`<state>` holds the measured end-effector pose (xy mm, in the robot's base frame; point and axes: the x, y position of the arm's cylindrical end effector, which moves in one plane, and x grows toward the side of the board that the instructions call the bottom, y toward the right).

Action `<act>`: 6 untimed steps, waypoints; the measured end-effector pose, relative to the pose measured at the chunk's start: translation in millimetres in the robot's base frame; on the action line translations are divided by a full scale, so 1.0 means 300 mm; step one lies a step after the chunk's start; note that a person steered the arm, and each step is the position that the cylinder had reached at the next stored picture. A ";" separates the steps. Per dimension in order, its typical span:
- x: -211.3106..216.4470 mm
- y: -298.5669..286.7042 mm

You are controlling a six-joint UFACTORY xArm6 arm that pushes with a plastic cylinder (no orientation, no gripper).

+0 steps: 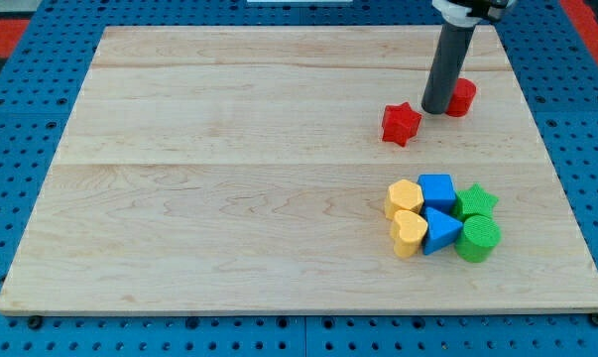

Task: Slide the red star to th center

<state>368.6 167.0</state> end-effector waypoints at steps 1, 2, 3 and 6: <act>0.083 -0.062; 0.049 -0.230; 0.038 -0.405; -0.036 -0.652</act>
